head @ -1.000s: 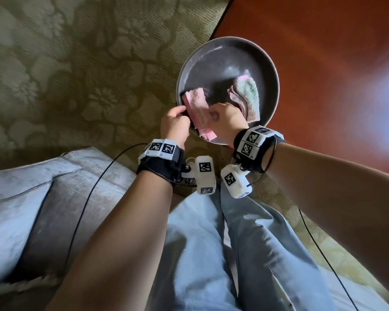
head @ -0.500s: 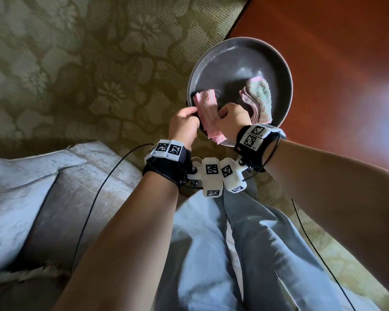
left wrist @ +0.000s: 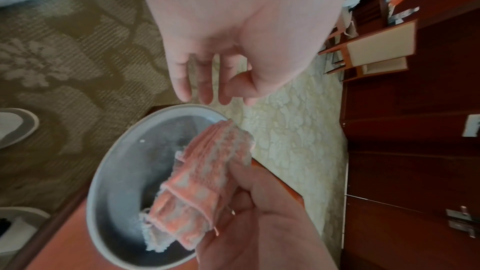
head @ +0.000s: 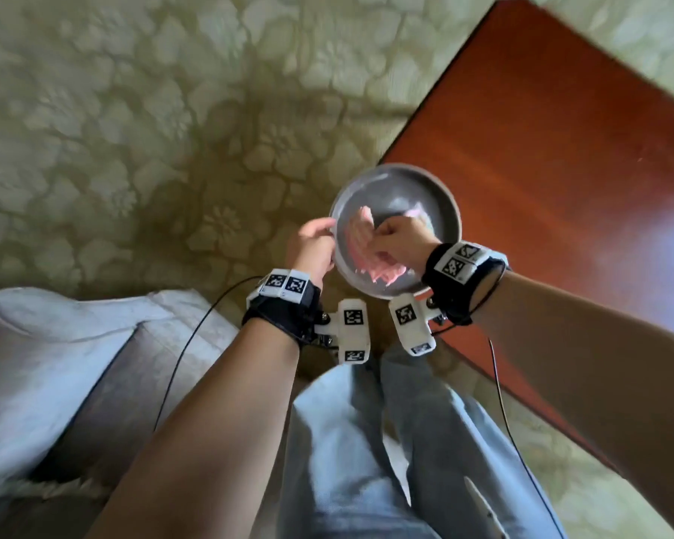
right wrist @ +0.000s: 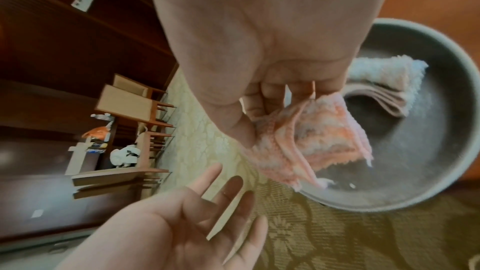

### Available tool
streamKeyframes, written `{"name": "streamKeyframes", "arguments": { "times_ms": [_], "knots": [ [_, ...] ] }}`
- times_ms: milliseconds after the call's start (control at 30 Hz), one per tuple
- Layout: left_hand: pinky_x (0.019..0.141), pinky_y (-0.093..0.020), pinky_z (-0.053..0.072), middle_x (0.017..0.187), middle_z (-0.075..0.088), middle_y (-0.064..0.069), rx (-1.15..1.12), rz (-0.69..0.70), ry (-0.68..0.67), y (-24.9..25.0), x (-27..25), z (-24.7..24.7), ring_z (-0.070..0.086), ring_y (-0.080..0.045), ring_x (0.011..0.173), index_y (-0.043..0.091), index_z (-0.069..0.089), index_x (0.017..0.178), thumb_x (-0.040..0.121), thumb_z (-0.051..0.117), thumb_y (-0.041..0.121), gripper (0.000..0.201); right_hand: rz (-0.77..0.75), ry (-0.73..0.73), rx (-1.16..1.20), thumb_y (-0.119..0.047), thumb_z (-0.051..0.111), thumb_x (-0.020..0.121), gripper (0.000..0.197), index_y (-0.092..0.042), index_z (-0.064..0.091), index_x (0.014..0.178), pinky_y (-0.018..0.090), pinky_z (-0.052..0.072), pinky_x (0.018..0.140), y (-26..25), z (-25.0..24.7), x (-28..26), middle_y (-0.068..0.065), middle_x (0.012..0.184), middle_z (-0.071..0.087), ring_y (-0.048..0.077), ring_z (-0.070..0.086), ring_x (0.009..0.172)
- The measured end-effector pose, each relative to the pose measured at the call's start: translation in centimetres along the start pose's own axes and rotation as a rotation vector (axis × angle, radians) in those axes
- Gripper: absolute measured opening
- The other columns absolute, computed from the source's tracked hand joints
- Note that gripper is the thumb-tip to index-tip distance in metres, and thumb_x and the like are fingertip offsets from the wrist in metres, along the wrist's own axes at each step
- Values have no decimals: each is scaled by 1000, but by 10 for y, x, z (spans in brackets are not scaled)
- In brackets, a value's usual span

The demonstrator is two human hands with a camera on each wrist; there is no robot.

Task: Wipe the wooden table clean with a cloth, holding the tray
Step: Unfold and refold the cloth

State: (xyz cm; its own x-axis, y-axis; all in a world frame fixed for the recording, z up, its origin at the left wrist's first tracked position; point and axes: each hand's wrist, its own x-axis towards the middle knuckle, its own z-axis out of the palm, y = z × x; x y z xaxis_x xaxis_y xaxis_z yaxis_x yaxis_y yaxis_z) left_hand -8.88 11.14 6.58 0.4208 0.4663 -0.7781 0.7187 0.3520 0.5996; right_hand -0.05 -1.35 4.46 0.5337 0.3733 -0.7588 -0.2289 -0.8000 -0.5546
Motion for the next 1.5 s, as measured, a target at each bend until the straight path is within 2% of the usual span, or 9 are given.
{"name": "streamKeyframes", "arguments": {
  "times_ms": [167, 367, 467, 567, 667, 833, 1133, 1233, 1500],
  "knots": [
    [67, -25, 51, 90, 60, 0, -23, 75, -44, 85, -62, -12, 55, -9, 78, 12, 59, 129, 88, 40, -8, 49, -103, 8, 17, -15, 70, 81, 15, -21, 63, 69, 25, 56, 57, -77, -68, -73, -2, 63, 66, 16, 64, 59],
    [91, -42, 53, 94, 58, 0, -99, 207, -102, 179, -138, -22, 55, -13, 86, 18, 55, 130, 95, 47, 2, 39, -225, -3, 118, -16, 72, 82, 3, -15, 69, 83, 27, 48, 57, -162, -144, -158, 1, 68, 65, 15, 57, 60],
    [88, -44, 55, 101, 62, -4, -189, 236, -163, 219, -172, -29, 64, -25, 100, 13, 55, 130, 97, 48, 8, 34, -297, 20, 164, -14, 74, 80, 5, -15, 71, 84, 32, 51, 67, -199, -176, -193, 5, 79, 69, 18, 62, 69],
    [98, -53, 50, 105, 65, -14, -340, 242, -236, 253, -201, -37, 67, -35, 100, 8, 55, 117, 91, 41, -3, 31, -342, -16, 283, -6, 70, 83, 6, -11, 67, 82, 32, 53, 66, -229, -201, -218, 9, 83, 68, 21, 64, 73],
    [101, -53, 48, 110, 67, -20, -445, 276, -341, 277, -215, -44, 69, -38, 101, 3, 58, 110, 81, 44, -3, 33, -381, -72, 413, -2, 67, 86, 8, -8, 67, 81, 37, 53, 76, -253, -221, -235, 13, 90, 66, 26, 64, 82],
    [105, -48, 46, 110, 67, -21, -485, 345, -455, 320, -226, -55, 66, -35, 100, 2, 64, 100, 87, 50, 7, 20, -417, -68, 519, -1, 63, 88, 6, -3, 65, 94, 49, 53, 94, -284, -241, -240, 22, 114, 65, 35, 66, 101],
    [101, -47, 49, 97, 64, -16, -370, 367, -508, 410, -169, -96, 65, -31, 96, 4, 61, 103, 94, 59, 15, 15, -454, 79, 515, -7, 64, 91, 4, -5, 62, 94, 47, 55, 87, -354, -238, -204, 19, 106, 64, 31, 65, 90],
    [92, -42, 56, 91, 68, -15, -269, 364, -532, 445, -129, -122, 68, -29, 89, 5, 66, 95, 90, 67, 18, 13, -448, 153, 492, -8, 64, 91, 6, -5, 62, 96, 46, 55, 82, -392, -226, -176, 20, 101, 65, 31, 63, 85],
    [69, -38, 60, 92, 68, -16, -100, 344, -534, 521, -10, -197, 71, -27, 81, 6, 56, 107, 91, 64, 1, 18, -362, 244, 432, -9, 68, 88, 16, -8, 64, 104, 31, 55, 44, -496, -182, -79, 27, 91, 69, 29, 62, 54]
  ]
}}
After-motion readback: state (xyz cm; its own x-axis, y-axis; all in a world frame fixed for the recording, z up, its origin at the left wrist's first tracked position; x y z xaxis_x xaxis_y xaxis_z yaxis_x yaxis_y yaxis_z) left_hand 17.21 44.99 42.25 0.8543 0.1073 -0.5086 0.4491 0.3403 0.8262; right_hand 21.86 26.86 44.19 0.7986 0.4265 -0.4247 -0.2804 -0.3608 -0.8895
